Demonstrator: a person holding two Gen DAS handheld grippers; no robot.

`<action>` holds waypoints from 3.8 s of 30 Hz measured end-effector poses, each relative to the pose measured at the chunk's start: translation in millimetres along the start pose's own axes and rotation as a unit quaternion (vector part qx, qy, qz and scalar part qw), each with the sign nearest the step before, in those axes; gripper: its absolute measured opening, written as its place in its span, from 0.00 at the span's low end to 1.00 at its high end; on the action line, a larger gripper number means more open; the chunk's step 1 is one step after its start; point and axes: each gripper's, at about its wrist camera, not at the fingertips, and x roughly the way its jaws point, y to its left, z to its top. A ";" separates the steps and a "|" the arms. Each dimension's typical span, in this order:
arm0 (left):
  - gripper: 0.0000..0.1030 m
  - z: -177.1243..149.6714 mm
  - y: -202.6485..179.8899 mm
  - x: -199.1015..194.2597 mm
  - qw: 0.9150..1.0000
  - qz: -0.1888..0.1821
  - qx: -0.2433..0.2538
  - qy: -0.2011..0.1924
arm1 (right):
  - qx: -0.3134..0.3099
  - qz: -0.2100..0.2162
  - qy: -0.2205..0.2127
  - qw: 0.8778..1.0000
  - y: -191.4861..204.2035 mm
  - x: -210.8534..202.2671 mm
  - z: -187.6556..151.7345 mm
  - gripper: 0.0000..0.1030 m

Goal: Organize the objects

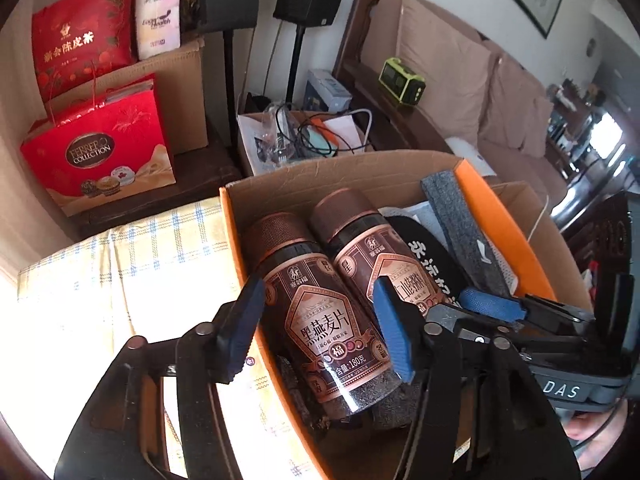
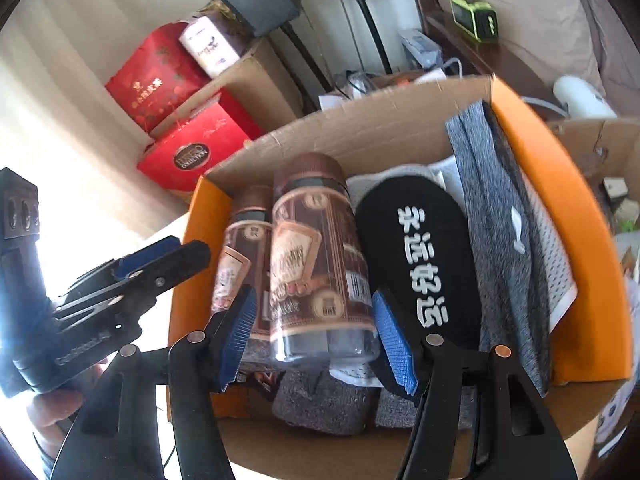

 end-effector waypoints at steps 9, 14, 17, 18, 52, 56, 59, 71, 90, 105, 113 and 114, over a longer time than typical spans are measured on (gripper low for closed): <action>0.78 -15.8 1.9 -58.4 0.999 -0.010 0.005 -0.046 | -0.074 -0.046 -0.055 0.995 33.0 -32.2 -7.2 0.65; 0.85 -39.1 9.4 -83.5 0.998 -0.009 -0.006 -0.059 | -0.119 -0.079 -0.081 0.986 48.5 -44.6 -23.1 0.74; 0.86 -51.8 11.7 -93.3 0.998 0.000 -0.008 -0.064 | -0.134 -0.085 -0.086 0.983 55.1 -49.3 -34.5 0.77; 0.86 -56.1 11.6 -96.2 0.998 0.005 -0.005 -0.065 | -0.136 -0.085 -0.088 0.983 56.8 -50.5 -37.7 0.77; 1.00 -171.8 32.4 -157.1 0.989 0.059 -0.073 -0.116 | -0.151 -0.129 -0.144 0.969 94.2 -88.2 -138.6 1.00; 1.00 -181.2 36.9 -162.1 0.984 0.090 -0.080 -0.129 | -0.147 -0.125 -0.149 0.970 93.8 -93.3 -146.8 1.00; 1.00 -188.3 45.4 -159.7 0.985 0.087 -0.098 -0.112 | -0.147 -0.131 -0.150 0.969 95.0 -94.2 -152.7 1.00; 1.00 -206.0 45.3 -168.8 0.985 0.101 -0.089 -0.110 | -0.137 -0.140 -0.161 0.967 92.4 -104.0 -167.6 1.00; 1.00 -206.6 42.5 -186.4 0.984 0.095 -0.089 -0.123 | -0.136 -0.149 -0.166 0.965 96.1 -105.7 -169.6 1.00; 1.00 -207.7 41.9 -187.5 0.984 0.097 -0.089 -0.121 | -0.134 -0.148 -0.164 0.966 94.7 -105.8 -169.7 1.00; 1.00 -207.9 44.5 -187.6 0.983 0.098 -0.091 -0.122 | -0.133 -0.148 -0.163 0.966 95.4 -104.9 -170.4 1.00; 1.00 -207.9 44.8 -187.5 0.983 0.099 -0.091 -0.122 | -0.133 -0.148 -0.162 0.967 95.4 -104.9 -170.4 1.00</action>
